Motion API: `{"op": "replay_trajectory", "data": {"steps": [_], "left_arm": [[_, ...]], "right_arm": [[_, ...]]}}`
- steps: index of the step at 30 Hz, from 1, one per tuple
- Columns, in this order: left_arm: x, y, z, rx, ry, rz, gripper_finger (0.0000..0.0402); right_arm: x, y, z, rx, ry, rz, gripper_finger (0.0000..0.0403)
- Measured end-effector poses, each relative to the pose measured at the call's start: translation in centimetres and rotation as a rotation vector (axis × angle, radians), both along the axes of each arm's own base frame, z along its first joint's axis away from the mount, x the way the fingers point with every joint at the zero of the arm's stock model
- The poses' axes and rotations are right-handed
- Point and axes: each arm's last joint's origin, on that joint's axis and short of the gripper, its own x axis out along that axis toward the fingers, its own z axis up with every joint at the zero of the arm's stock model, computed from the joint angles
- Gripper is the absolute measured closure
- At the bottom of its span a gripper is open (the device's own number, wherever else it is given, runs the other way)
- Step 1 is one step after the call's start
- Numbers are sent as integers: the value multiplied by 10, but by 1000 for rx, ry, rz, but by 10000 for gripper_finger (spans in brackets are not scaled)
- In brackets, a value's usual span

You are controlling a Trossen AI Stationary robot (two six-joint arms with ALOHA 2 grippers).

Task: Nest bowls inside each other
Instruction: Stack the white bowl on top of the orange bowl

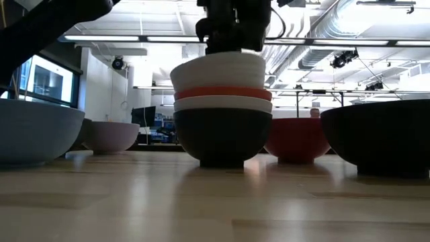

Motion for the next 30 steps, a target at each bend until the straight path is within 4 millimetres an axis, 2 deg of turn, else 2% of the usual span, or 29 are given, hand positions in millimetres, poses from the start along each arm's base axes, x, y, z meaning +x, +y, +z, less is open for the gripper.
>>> {"op": "replay_trajectory", "data": {"steps": [11, 14, 25, 30], "left_arm": [[-3, 3, -5, 9, 53, 26, 401], [-3, 3, -5, 3, 54, 31, 390], [0, 3, -3, 3, 13, 10, 242], [-6, 9, 12, 59, -30, 14, 214]], "right_arm": [[0, 0, 0, 0, 1, 0, 284], [0, 0, -1, 3, 5, 0, 284], [0, 1, -1, 22, 0, 16, 284], [0, 1, -1, 31, -4, 26, 284]]}}
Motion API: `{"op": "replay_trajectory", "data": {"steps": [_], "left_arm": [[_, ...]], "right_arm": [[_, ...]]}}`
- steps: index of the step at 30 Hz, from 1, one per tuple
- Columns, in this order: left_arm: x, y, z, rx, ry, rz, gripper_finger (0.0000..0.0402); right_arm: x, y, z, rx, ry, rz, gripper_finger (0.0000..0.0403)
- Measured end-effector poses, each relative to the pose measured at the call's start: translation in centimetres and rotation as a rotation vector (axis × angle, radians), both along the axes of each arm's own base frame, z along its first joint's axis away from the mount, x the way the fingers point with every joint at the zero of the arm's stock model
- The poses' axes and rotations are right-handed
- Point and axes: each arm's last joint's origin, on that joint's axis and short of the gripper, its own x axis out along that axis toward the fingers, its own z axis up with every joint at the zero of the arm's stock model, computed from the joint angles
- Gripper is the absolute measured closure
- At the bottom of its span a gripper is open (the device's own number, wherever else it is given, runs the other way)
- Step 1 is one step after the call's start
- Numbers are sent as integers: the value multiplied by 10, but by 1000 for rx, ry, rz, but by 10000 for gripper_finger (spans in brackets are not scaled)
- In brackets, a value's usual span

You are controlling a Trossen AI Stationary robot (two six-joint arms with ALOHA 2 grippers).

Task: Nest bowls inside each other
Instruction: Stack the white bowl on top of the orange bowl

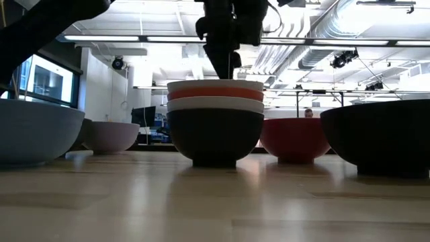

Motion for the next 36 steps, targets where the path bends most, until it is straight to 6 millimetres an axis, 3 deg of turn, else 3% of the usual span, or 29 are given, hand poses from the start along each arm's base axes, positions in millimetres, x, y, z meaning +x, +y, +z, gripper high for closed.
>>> {"op": "replay_trajectory", "data": {"steps": [4, 12, 14, 29, 36], "left_arm": [[-4, 4, 9, 6, -32, 11, 237], [-4, 1, 9, -55, -37, -38, 377], [-3, 1, 6, -78, -39, -47, 395], [-3, 0, 6, -105, -48, -62, 401], [-4, 0, -12, -133, 8, -59, 401]], "right_arm": [[0, 0, 0, 2, 5, 1, 284], [3, -2, -3, 7, 17, 2, 284], [3, -2, -4, 11, 26, 4, 284], [5, -3, -5, 12, 34, 11, 284], [5, -3, -5, 18, 31, 5, 284]]}}
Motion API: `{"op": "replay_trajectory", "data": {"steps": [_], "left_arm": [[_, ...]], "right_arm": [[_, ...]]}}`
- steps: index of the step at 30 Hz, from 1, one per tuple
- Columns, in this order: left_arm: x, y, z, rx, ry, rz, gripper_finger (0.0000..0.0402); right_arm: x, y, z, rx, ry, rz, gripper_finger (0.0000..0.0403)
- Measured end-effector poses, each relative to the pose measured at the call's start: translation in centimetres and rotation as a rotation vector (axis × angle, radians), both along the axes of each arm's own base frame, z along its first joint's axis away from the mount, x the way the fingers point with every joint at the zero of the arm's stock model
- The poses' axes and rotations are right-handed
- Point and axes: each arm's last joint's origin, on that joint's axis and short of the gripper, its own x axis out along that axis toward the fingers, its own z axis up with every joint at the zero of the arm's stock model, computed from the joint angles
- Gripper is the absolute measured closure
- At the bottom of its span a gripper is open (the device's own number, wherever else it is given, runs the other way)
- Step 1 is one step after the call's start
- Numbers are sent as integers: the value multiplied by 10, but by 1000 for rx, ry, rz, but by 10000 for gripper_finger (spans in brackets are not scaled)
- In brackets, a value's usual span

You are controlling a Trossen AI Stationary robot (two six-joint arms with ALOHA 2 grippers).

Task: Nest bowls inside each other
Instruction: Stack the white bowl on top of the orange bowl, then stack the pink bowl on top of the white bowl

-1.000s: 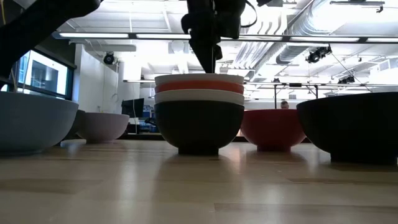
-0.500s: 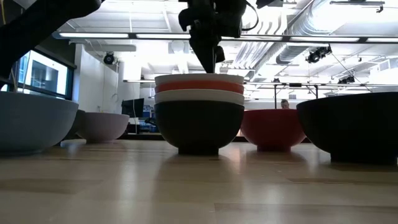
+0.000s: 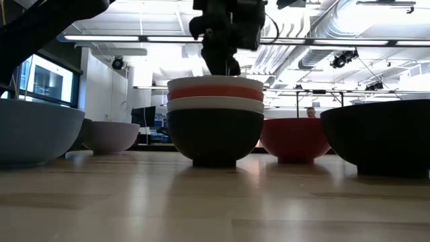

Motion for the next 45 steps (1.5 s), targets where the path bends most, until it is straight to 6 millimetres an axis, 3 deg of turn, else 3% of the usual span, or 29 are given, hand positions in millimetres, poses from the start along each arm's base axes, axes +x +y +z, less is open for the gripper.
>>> {"op": "replay_trajectory", "data": {"steps": [3, 8, 16, 24, 29, 34, 38, 45], "left_arm": [[-1, 0, -8, -7, 25, 2, 401], [0, 2, -6, 8, -3, 4, 399], [-16, 3, 46, 53, -124, -27, 347], [-75, 39, 102, 136, -162, 138, 279], [-128, 53, 151, 192, -288, 240, 259], [-173, 58, 183, 253, -373, 329, 257], [-198, 57, 200, 272, -429, 367, 258], [-213, 57, 208, 276, -468, 371, 258]], "right_arm": [[0, 0, 0, 0, 0, 0, 284], [0, 0, 0, -2, 1, 2, 284], [0, 0, -7, 60, 52, -14, 284], [17, -11, -55, 209, 275, -56, 284], [22, -20, -104, 325, 440, -101, 284], [20, -27, -150, 455, 561, -140, 284], [27, -29, -177, 563, 496, -90, 284], [41, -28, -199, 584, 397, -96, 283]]}}
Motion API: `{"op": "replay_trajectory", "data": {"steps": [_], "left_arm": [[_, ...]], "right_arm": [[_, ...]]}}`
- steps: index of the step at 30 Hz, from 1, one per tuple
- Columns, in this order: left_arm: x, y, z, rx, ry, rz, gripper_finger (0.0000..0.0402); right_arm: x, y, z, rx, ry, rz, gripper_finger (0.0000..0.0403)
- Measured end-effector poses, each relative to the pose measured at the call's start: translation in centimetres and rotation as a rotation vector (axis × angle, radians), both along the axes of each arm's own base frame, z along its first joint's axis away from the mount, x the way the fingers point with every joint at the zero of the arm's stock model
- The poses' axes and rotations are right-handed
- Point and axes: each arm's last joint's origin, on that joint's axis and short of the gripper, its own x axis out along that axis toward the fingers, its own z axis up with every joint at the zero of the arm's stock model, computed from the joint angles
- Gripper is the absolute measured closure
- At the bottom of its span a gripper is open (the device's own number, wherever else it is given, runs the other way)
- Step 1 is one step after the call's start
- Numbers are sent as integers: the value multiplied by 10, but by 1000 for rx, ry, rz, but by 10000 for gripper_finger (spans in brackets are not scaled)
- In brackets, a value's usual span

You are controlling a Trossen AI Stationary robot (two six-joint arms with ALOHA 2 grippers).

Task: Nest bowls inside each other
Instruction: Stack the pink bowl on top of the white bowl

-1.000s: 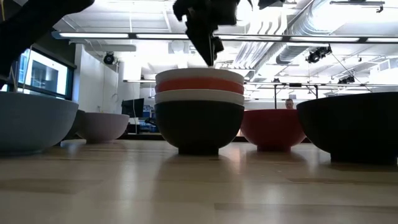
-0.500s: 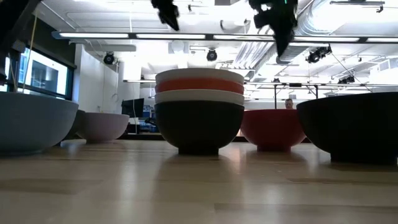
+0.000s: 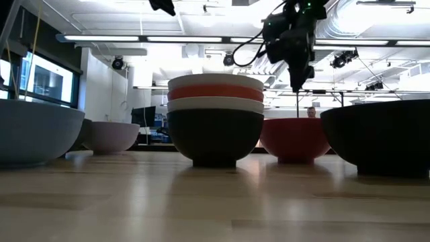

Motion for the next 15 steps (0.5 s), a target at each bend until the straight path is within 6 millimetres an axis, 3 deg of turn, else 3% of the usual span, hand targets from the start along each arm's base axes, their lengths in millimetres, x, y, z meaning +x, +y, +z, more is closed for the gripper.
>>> {"op": "replay_trajectory", "data": {"steps": [7, 15], "left_arm": [[-6, 8, -1, 7, 7, 25, 259], [-19, 29, -20, -27, 97, 146, 259]], "right_arm": [[-2, 1, -22, -9, 88, -149, 283], [-5, 12, -52, 9, 168, -199, 283]]}}
